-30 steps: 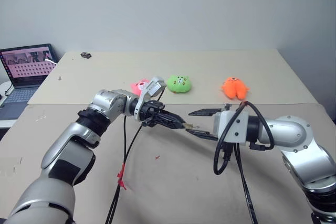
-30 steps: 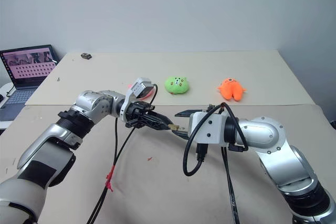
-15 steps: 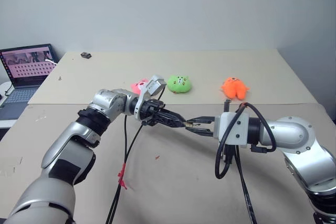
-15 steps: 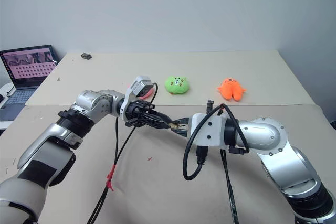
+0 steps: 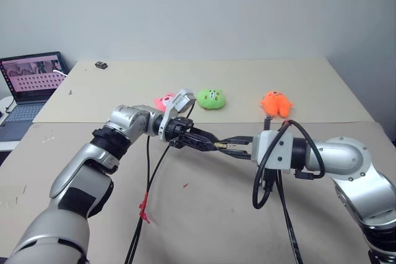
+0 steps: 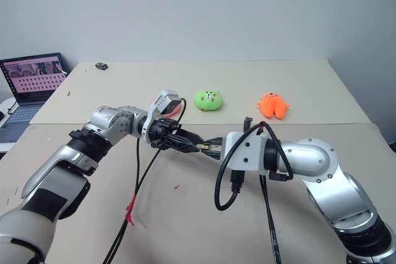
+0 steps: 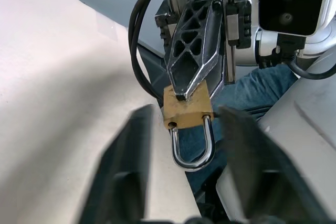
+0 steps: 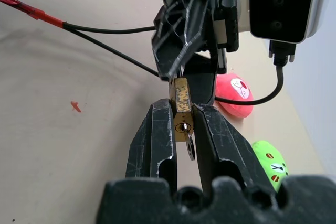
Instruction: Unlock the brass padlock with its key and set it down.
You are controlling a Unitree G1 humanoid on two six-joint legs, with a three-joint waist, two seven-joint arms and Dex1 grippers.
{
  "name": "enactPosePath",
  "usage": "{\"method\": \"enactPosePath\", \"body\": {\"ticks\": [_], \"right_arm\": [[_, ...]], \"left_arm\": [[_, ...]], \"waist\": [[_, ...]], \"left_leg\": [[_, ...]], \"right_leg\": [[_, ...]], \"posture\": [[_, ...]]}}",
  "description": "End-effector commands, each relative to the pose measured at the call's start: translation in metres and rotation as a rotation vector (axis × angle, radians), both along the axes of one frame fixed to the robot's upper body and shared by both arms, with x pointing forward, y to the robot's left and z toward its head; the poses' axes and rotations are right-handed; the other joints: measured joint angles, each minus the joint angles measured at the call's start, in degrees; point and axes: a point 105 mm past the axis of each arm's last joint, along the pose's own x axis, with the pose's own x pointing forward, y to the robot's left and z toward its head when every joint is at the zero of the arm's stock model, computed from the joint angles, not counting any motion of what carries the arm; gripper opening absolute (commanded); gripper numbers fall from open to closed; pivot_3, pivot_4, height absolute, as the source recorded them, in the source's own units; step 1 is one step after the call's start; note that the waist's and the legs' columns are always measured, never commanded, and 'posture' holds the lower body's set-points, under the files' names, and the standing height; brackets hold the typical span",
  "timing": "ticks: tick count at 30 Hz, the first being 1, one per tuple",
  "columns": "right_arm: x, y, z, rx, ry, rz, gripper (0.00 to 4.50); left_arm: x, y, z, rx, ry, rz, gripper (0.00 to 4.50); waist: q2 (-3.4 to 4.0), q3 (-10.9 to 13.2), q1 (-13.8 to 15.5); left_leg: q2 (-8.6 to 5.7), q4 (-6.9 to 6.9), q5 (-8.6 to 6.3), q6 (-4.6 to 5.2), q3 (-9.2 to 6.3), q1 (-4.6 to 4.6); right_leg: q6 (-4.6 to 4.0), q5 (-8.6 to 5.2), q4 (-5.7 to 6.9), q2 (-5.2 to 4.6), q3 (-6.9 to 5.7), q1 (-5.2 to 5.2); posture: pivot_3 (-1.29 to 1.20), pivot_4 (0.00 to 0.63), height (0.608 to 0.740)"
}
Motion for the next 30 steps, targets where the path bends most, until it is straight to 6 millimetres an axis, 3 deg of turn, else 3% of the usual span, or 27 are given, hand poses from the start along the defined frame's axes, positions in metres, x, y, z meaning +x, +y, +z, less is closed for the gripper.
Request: {"method": "enactPosePath", "body": {"ticks": [1, 2, 3, 10, 14, 21, 27, 30], "right_arm": [[0.000, 0.001, 0.012, 0.023, -0.051, 0.001, 0.15], [0.001, 0.001, 0.012, 0.023, -0.051, 0.001, 0.15], [0.001, 0.001, 0.012, 0.023, -0.051, 0.001, 0.15], [0.002, -0.003, 0.011, 0.027, -0.039, -0.017, 0.15], [0.007, -0.003, 0.015, 0.054, -0.038, -0.030, 0.15], [0.010, -0.001, 0.023, 0.087, -0.031, -0.028, 0.15], [0.009, 0.001, 0.029, 0.103, -0.028, -0.024, 0.15], [0.008, 0.002, 0.028, 0.102, -0.024, -0.022, 0.15]], "left_arm": [[0.005, 0.002, 0.015, -0.032, -0.054, 0.012, 3.96], [0.006, 0.006, 0.018, -0.039, -0.061, 0.025, 4.36], [0.007, 0.009, 0.020, -0.043, -0.068, 0.033, 4.49], [0.034, 0.043, 0.042, -0.102, -0.193, 0.223, 4.49], [0.049, 0.050, 0.049, -0.117, -0.294, 0.356, 4.49], [0.039, 0.036, 0.009, -0.012, -0.492, 0.350, 4.49], [0.031, 0.024, -0.004, -0.020, -0.521, 0.339, 4.49], [0.033, 0.022, 0.000, -0.041, -0.504, 0.354, 3.81]], "waist": [[0.00, 0.0, 0.0], [0.00, 0.0, 0.0], [0.00, 0.0, 0.0], [0.01, 0.0, 0.0], [0.05, 0.0, 0.0], [0.29, -0.2, 0.2], [0.28, -0.2, 0.2], [0.27, -0.2, 0.2]], "left_leg": [[0.00, 0.00, 0.00, 0.00, 0.00, 0.00], [0.00, 0.01, 0.00, 0.00, 0.00, -0.01], [0.00, 0.01, 0.00, 0.00, 0.00, -0.01], [0.01, -0.01, 0.00, 0.00, 0.00, 0.06], [0.00, 0.01, 0.00, 0.00, 0.00, 0.04], [-0.03, -0.01, 0.02, -0.02, 0.01, 0.00], [-0.01, -0.01, 0.02, -0.02, -0.02, -0.03], [-0.02, 0.00, 0.02, -0.03, -0.01, -0.02]], "right_leg": [[0.00, 0.00, 0.00, 0.00, 0.00, 0.00], [0.00, 0.00, 0.00, 0.00, 0.00, 0.00], [0.00, 0.00, 0.00, 0.00, 0.00, 0.00], [-0.01, -0.01, 0.00, 0.01, -0.01, -0.01], [-0.02, -0.01, -0.01, 0.00, -0.01, -0.01], [-0.24, 0.12, 0.03, -0.09, 0.00, 0.01], [-0.28, 0.14, 0.04, -0.05, 0.00, 0.04], [-0.14, 0.07, 0.03, -0.05, 0.01, 0.06]], "posture": [[0.00, 0.150, 0.650], [0.00, 0.150, 0.650], [0.00, 0.150, 0.650], [0.00, 0.150, 0.650], [0.00, 0.150, 0.650], [0.00, 0.150, 0.650], [0.00, 0.150, 0.650], [0.00, 0.150, 0.650]]}}
